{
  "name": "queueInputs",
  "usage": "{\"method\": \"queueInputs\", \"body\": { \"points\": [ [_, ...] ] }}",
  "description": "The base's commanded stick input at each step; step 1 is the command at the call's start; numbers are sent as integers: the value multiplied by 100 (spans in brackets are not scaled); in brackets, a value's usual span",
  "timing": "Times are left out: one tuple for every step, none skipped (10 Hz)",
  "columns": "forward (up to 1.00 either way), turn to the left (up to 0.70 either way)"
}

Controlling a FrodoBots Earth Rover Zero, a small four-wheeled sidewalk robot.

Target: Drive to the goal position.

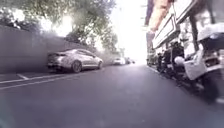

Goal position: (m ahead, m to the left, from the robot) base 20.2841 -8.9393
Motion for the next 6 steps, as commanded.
{"method": "queueInputs", "body": {
  "points": [
    [45, -27],
    [45, -27],
    [45, -8],
    [45, 0],
    [45, 0],
    [45, 0]
  ]
}}
